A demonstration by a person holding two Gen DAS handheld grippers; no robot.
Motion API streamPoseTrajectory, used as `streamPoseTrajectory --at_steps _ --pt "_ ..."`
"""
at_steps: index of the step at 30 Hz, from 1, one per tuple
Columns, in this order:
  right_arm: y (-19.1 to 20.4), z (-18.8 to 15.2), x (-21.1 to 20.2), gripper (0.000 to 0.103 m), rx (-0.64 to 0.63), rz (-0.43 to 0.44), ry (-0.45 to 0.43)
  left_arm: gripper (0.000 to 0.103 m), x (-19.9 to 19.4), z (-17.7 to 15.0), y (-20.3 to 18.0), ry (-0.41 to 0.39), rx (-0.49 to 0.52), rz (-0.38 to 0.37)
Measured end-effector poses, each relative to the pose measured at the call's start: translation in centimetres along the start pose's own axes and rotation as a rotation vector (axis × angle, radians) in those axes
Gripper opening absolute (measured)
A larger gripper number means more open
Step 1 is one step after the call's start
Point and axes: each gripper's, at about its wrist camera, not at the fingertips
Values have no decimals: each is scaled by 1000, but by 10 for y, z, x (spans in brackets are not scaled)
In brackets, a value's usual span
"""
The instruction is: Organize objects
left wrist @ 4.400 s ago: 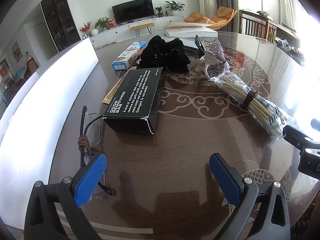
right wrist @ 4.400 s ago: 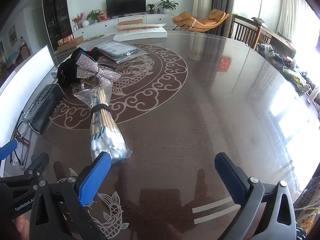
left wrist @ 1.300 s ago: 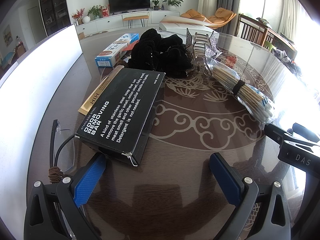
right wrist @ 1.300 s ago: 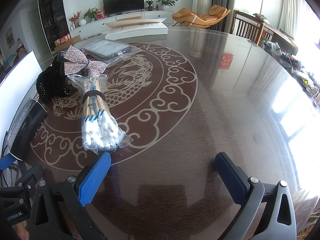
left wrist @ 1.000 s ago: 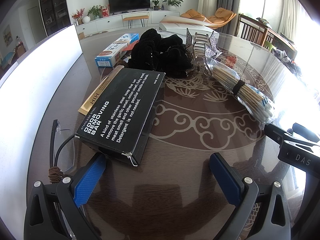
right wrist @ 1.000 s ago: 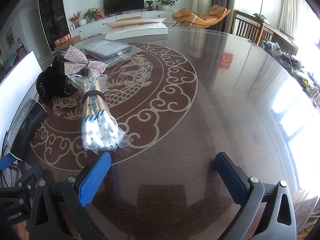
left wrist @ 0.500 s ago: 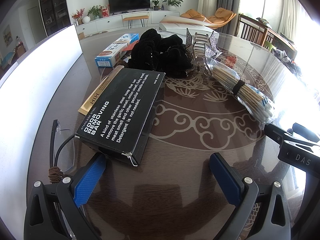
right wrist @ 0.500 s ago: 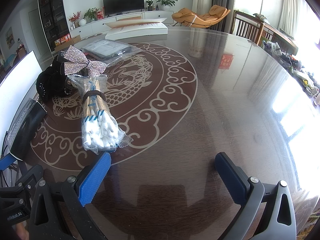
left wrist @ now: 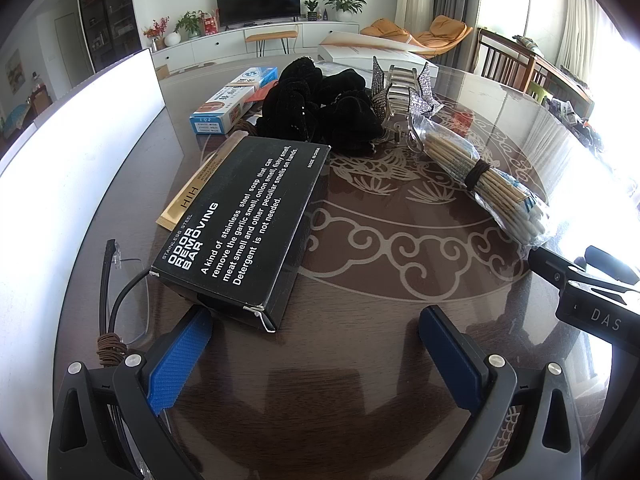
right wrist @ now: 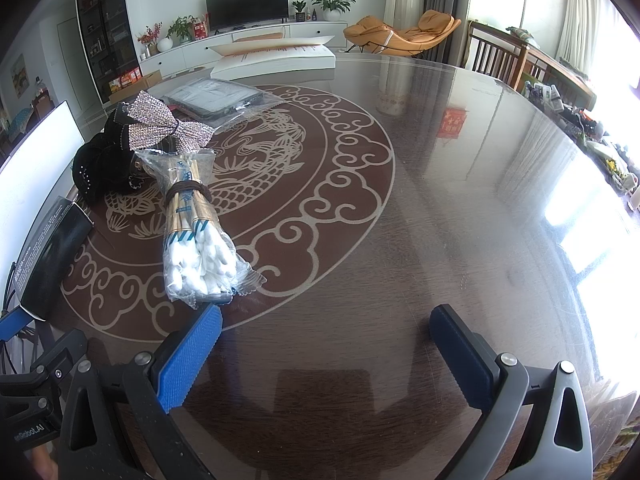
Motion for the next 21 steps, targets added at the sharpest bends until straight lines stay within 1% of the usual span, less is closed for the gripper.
streamPoseTrajectory --at_steps 21 --pt "0 0 0 103 0 0 0 103 -1 0 0 5 6 -6"
Point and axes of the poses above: each gripper's, at about its wrist camera, not at the fingertips, and x roughly the way its jaws point, y to its left, z to its top, and after that the axes turned 6 degrees about y, right-handed
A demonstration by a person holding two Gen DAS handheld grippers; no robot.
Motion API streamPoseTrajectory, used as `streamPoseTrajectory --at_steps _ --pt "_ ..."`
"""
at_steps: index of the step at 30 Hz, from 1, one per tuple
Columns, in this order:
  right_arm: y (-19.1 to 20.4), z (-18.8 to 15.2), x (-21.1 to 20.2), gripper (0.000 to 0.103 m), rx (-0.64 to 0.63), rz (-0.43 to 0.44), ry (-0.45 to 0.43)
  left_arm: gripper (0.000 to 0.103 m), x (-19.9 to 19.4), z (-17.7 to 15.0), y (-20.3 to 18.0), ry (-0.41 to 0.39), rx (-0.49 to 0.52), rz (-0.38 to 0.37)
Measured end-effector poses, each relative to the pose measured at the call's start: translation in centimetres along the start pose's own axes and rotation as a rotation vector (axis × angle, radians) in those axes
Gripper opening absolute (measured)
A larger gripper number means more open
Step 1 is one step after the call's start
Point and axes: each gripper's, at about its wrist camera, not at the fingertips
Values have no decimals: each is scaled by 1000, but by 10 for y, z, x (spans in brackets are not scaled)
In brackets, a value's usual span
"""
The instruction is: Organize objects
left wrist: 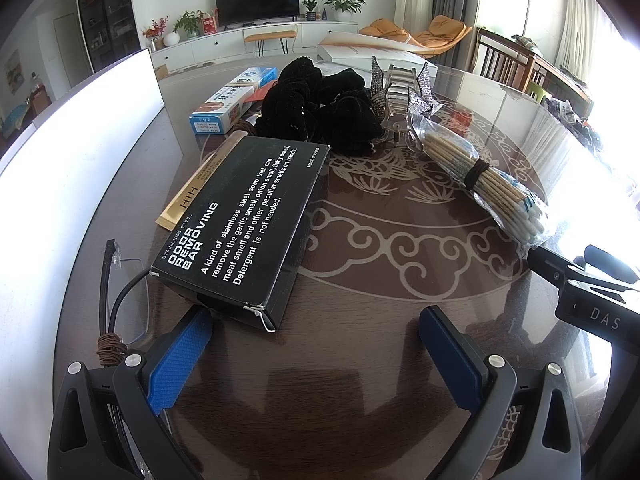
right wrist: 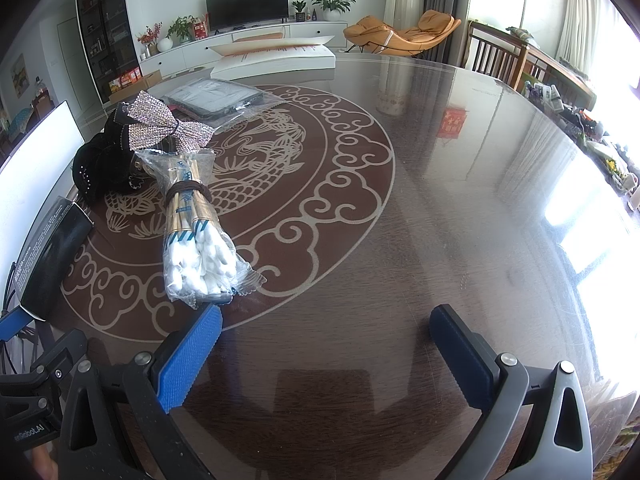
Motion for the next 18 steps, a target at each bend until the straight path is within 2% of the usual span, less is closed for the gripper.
streamPoseTrajectory --at_steps 5,6,8,11,13,15,18 --pt "0 0 0 103 0 0 0 103 -12 -12 5 43 50 -36" --pt "0 0 0 103 0 0 0 103 -21 -14 7 31 62 -55" --pt "0 0 0 103 0 0 0 103 -48 -14 13 -43 81 -68" --pt "0 0 0 103 0 0 0 103 -86 -5 34 -109 45 -136" --pt "0 0 0 103 0 0 0 103 -91 -3 54 -86 -7 -176" --pt "0 0 0 103 0 0 0 103 -81 -6 71 -38 -50 -189" --pt "0 0 0 103 0 0 0 103 -56 -8 83 40 -102 -144"
Point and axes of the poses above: each gripper's, at about its wrist camera, not at the fingertips, and x roughly the way its jaws point, y to its left, z to its top, and after that the axes turned 6 degrees about y, right-handed
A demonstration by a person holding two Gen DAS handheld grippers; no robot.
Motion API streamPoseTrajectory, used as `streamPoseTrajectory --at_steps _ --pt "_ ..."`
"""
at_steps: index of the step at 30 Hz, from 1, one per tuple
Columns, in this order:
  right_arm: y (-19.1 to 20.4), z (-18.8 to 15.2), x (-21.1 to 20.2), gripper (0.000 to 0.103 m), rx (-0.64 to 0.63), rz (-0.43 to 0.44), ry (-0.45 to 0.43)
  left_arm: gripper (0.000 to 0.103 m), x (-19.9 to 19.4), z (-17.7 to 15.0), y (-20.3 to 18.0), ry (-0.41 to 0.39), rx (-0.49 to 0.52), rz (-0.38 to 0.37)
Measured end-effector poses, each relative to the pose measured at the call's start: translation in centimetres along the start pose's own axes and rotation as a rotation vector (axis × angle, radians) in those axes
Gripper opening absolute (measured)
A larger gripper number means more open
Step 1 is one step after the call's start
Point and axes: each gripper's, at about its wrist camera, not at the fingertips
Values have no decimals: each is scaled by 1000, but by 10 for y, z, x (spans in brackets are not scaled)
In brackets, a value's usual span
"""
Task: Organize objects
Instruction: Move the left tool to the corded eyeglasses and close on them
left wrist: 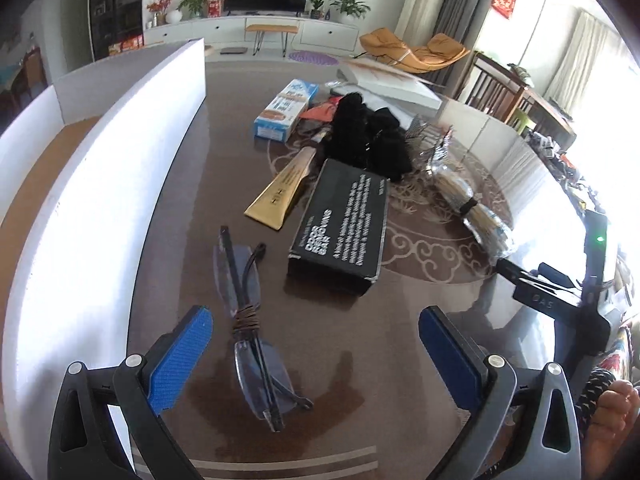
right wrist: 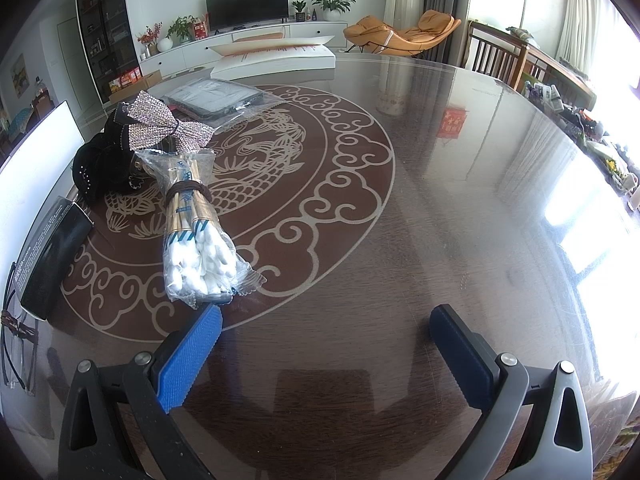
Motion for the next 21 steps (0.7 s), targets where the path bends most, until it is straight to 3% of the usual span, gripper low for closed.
streamPoseTrajectory --at_steps 6,12,15,16,17,19,20,21 --pt "0 0 0 103 0 0 0 103 35 -8 10 63 -27 37" --pt "0 0 0 103 0 0 0 103 44 -8 4 49 50 177" --pt "0 0 0 103 0 0 0 103 48 -1 -3 30 32 174" --pt "0 0 0 103 0 0 0 99 47 -2 -9 14 42 173" --pt "0 0 0 103 0 0 0 84 45 -4 -17 -10 57 172" --pt "0 0 0 103 0 0 0 64 39 -10 -30 -26 81 161" --pt "0 0 0 103 0 0 0 46 36 -15 -34 -32 96 150" --pt "0 0 0 103 0 0 0 34 32 -21 -38 -32 110 144"
Point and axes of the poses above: each gripper's, at about its wrist camera, not at the fingertips, and x roughly the way its jaws point, y to its left, z to its top, and after that the axes turned 6 degrees about y, right-handed
